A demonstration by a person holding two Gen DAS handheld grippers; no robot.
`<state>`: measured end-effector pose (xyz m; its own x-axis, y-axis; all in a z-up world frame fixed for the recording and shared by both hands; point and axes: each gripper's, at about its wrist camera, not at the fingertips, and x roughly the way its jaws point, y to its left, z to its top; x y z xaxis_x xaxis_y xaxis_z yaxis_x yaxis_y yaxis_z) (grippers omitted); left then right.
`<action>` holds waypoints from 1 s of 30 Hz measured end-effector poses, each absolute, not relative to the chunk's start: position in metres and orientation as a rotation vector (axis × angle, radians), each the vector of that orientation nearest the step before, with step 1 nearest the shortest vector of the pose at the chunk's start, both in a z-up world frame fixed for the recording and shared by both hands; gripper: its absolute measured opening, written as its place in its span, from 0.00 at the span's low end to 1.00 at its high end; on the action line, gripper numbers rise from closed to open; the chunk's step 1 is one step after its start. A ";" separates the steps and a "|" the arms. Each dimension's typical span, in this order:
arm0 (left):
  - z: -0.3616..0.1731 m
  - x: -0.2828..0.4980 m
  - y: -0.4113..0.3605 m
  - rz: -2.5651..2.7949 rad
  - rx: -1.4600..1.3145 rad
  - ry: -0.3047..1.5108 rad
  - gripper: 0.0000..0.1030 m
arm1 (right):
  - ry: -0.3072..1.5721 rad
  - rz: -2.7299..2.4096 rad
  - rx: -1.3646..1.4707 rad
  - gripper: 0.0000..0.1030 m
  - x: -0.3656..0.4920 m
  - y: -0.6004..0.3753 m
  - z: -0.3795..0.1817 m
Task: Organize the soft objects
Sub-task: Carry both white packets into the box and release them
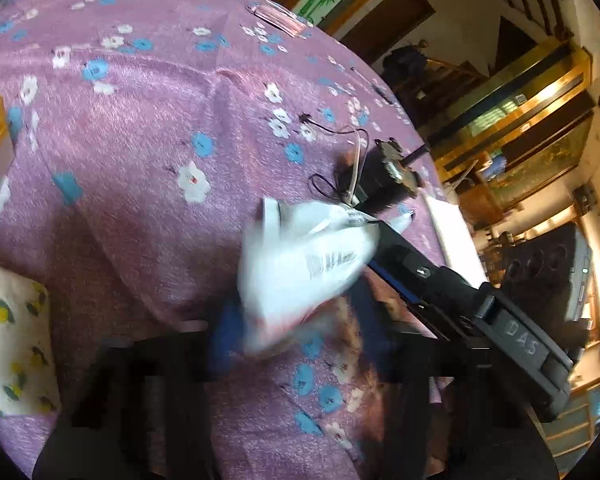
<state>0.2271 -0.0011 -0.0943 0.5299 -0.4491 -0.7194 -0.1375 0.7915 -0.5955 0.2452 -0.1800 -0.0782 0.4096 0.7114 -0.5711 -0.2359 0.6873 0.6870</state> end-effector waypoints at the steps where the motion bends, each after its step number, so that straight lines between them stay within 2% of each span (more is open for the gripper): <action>1: -0.093 0.225 -0.001 -0.210 -0.672 1.017 0.12 | 0.972 0.628 0.544 0.21 0.245 -0.179 -0.077; 2: -0.091 0.224 -0.002 -0.204 -0.664 1.030 0.08 | 0.966 0.627 0.535 0.21 0.245 -0.178 -0.077; 9: -0.028 0.160 0.006 -0.252 -0.704 0.958 0.08 | 0.898 0.631 0.441 0.21 0.236 -0.168 -0.067; 13: 0.011 0.093 0.044 -0.229 -0.745 0.894 0.08 | 0.905 0.706 0.406 0.21 0.206 -0.155 -0.052; 17: 0.038 0.030 0.103 -0.061 -0.706 0.814 0.08 | 0.870 0.861 0.409 0.21 0.145 -0.126 -0.014; 22: 0.030 0.008 0.162 0.043 -0.755 0.768 0.08 | 0.861 0.983 0.279 0.22 0.120 -0.051 0.020; 28: 0.022 0.038 0.199 0.061 -0.745 0.787 0.08 | 0.966 1.008 0.175 0.24 0.141 0.033 0.013; 30: 0.016 0.051 0.204 0.106 -0.696 0.822 0.11 | 0.957 1.012 0.116 0.33 0.141 0.051 0.012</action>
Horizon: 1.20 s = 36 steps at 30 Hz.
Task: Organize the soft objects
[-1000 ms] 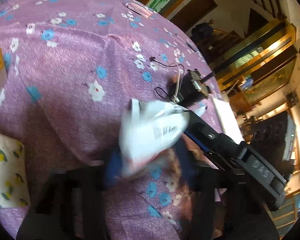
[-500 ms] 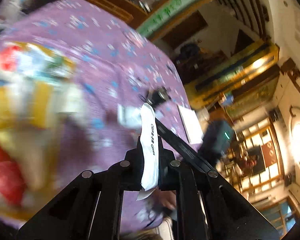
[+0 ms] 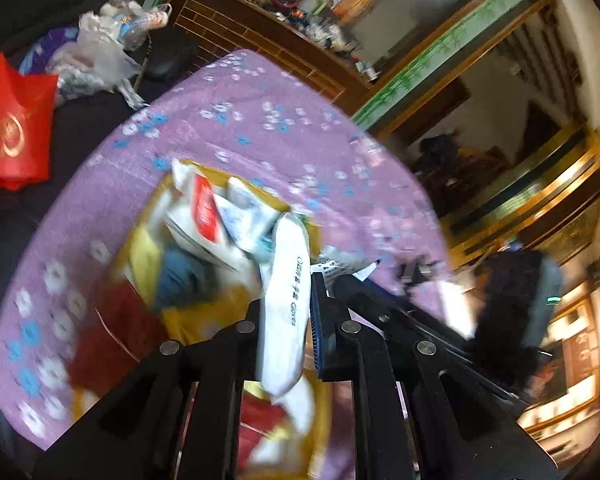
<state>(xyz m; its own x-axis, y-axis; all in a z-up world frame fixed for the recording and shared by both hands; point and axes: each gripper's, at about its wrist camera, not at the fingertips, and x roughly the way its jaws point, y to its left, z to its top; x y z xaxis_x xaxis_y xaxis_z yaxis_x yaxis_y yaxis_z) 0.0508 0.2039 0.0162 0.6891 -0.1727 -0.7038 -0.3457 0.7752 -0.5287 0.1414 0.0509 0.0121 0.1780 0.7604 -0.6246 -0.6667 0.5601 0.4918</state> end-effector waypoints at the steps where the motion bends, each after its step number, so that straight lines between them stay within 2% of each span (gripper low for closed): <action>1: 0.013 0.051 0.207 0.132 -0.693 0.834 0.26 | 0.923 0.995 0.083 0.41 0.139 0.055 0.013; 2: 0.012 0.047 0.213 0.130 -0.698 0.829 0.48 | 0.893 0.958 0.058 0.49 0.137 0.055 0.013; 4: 0.012 0.040 0.212 0.105 -0.702 0.786 0.64 | 0.869 0.905 0.062 0.57 0.134 0.044 0.013; 12: 0.047 -0.014 0.159 0.138 -0.550 0.670 0.65 | 0.883 0.870 0.152 0.57 0.093 -0.001 0.028; 19: 0.045 -0.053 0.106 0.432 -0.214 0.794 0.65 | 0.920 0.831 0.112 0.57 0.051 -0.025 0.027; 23: 0.048 -0.079 0.100 0.424 -0.230 0.778 0.65 | 1.004 0.856 0.168 0.57 0.028 -0.033 0.016; 29: 0.055 -0.091 0.079 0.434 -0.160 0.779 0.65 | 0.958 0.812 0.092 0.57 0.000 -0.036 0.037; 36: 0.046 -0.086 0.083 0.506 -0.130 0.778 0.65 | 0.985 0.766 0.098 0.57 0.006 -0.041 0.024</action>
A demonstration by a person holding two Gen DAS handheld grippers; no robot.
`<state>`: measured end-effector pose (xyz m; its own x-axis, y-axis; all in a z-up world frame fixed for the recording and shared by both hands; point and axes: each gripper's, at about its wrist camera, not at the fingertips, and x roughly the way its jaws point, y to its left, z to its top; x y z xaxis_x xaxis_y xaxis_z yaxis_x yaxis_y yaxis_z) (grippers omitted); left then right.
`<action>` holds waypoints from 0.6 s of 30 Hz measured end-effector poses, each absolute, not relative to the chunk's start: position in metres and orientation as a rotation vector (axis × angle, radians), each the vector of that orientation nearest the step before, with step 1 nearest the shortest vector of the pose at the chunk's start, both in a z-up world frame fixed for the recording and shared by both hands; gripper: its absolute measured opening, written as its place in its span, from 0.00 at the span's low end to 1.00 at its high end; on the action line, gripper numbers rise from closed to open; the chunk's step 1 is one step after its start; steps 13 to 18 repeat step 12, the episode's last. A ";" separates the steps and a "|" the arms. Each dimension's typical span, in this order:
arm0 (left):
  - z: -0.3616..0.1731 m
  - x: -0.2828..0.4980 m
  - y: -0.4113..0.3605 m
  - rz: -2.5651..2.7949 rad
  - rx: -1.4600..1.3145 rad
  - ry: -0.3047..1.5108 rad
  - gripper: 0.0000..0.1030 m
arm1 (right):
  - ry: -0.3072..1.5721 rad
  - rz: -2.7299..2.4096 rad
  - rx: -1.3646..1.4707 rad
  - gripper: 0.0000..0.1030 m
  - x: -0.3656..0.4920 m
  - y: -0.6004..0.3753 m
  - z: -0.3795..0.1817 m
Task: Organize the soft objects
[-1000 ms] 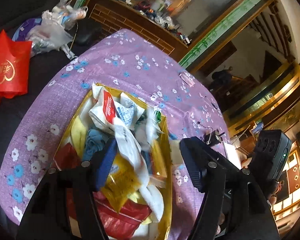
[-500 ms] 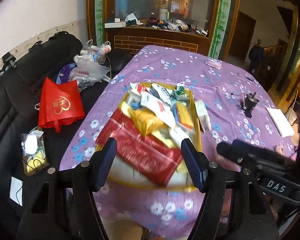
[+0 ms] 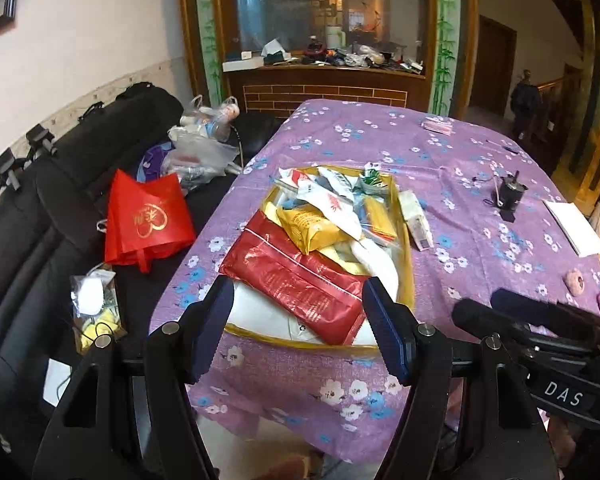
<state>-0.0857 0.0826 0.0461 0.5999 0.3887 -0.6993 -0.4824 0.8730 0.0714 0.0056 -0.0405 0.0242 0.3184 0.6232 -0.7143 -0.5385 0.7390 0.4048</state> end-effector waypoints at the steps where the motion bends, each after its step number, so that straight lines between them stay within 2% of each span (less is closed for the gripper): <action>1: 0.043 -0.083 0.085 0.505 -0.146 0.789 0.65 | 0.996 0.760 0.106 0.57 0.007 -0.041 0.021; 7: 0.027 -0.080 0.085 0.500 -0.104 0.792 0.65 | 1.009 0.753 0.091 0.57 0.007 -0.032 0.011; 12: 0.022 -0.083 0.102 0.404 -0.253 0.775 0.65 | 1.032 0.768 0.069 0.57 0.008 -0.023 0.001; 18: 0.022 -0.083 0.102 0.404 -0.253 0.775 0.65 | 1.032 0.768 0.069 0.57 0.008 -0.023 0.001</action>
